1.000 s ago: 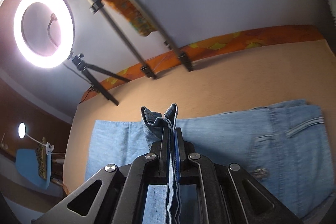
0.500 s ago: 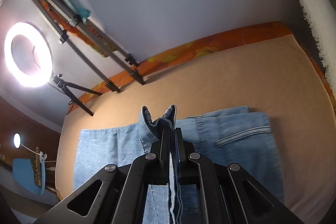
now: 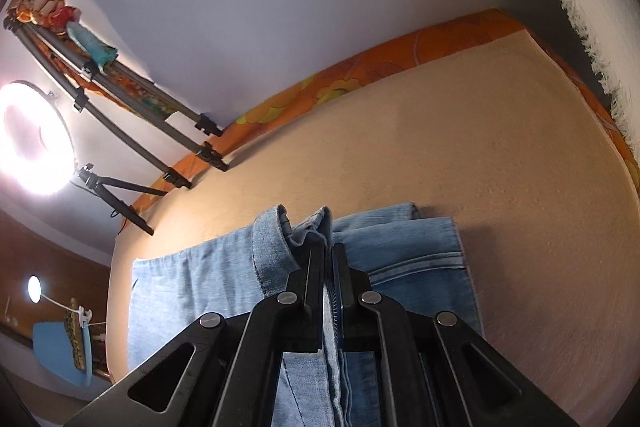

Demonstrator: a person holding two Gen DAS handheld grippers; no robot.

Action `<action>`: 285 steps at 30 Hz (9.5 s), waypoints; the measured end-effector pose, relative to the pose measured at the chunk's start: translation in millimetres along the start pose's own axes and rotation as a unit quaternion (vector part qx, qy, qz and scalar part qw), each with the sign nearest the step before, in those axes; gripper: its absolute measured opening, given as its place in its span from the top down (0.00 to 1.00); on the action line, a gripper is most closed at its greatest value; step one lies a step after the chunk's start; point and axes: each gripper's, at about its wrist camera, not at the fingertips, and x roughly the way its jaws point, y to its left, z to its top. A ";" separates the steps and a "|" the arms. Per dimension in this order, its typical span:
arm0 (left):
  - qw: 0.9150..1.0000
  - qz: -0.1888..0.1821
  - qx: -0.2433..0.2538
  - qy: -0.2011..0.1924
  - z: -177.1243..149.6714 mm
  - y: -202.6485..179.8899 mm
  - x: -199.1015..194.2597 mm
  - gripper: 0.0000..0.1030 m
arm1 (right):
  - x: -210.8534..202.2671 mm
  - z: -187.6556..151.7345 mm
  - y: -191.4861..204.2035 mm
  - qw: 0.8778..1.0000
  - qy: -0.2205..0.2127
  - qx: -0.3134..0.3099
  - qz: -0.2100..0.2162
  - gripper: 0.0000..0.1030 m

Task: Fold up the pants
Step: 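Open both grippers and withdraw them from the folded jeans, then close both grippers on the folded jeans' edge, then lift the held edge with both grippers and fold it over the jeans, then open both grippers and withdraw them from the folded jeans, then close both grippers on the edge of the folded jeans stack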

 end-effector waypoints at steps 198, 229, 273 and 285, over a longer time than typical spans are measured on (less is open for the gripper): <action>0.998 -0.035 -0.058 -0.017 11.1 -21.8 -21.4 0.65 | -66.0 -2.9 -23.1 0.998 -0.047 -0.029 -0.043 0.63; 0.986 0.106 -0.112 -0.059 -26.6 84.2 -131.4 0.38 | -109.4 -68.5 23.3 0.980 -0.075 -0.167 -0.083 0.19; 0.945 0.095 -0.308 -0.045 -63.6 187.1 -70.3 0.77 | -2.1 -60.6 -22.6 0.992 0.054 -0.109 0.025 0.81; 0.955 0.120 -0.263 -0.064 -50.1 170.2 -82.7 0.89 | -25.3 -67.8 8.1 0.989 0.016 -0.145 -0.037 0.87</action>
